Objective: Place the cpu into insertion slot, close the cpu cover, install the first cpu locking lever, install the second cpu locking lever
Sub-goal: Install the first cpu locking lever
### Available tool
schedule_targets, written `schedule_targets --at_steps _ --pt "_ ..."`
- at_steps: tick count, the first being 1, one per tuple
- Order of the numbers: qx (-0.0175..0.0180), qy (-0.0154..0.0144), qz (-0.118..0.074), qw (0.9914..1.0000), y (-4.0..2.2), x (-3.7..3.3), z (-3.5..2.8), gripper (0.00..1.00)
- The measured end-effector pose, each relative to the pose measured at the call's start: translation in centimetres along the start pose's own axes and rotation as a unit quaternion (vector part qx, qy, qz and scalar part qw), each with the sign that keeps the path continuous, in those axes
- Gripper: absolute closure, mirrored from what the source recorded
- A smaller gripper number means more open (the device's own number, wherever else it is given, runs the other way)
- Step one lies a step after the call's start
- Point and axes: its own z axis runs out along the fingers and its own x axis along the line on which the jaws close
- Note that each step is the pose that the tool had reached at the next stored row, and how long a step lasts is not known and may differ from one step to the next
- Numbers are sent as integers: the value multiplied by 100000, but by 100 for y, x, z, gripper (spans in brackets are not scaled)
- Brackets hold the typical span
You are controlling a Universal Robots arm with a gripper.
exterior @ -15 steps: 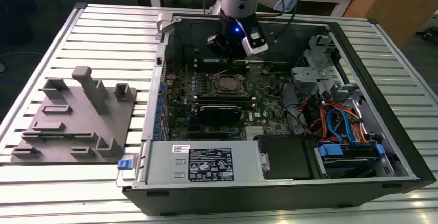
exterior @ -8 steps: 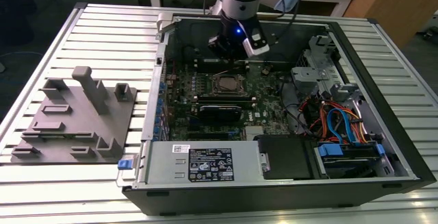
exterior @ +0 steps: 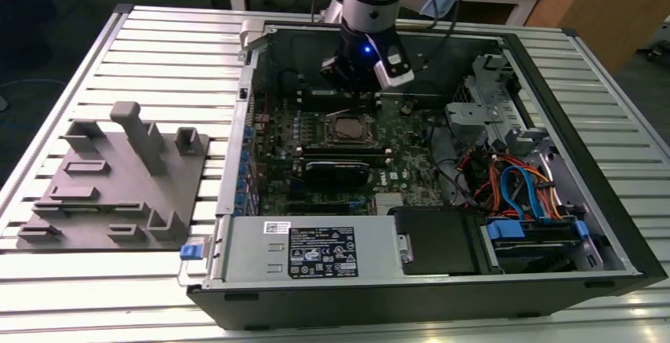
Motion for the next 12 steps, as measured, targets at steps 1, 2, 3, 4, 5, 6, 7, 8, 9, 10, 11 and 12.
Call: schedule_targets --at_steps 1,2,3,4,5,6,7,8,9,10,11,12 --pt "0 2 3 100000 1 -5 5 89" --pt "0 5 1 100000 1 -10 10 89" --pt "-3 6 -2 100000 2 -15 16 89" --pt "3 13 1 100000 3 -20 21 89" --pt "2 14 2 100000 3 -24 26 89" --pt "0 18 2 100000 4 -29 31 89" --pt "1 17 2 100000 5 -35 37 89" --pt "0 21 3 100000 5 -39 43 89" --pt "2 25 3 100000 5 -44 48 89" --pt "3 28 1 100000 5 -49 53 89" --pt "5 30 -1 100000 5 -53 58 89" --pt "1 29 0 100000 5 -57 64 89"
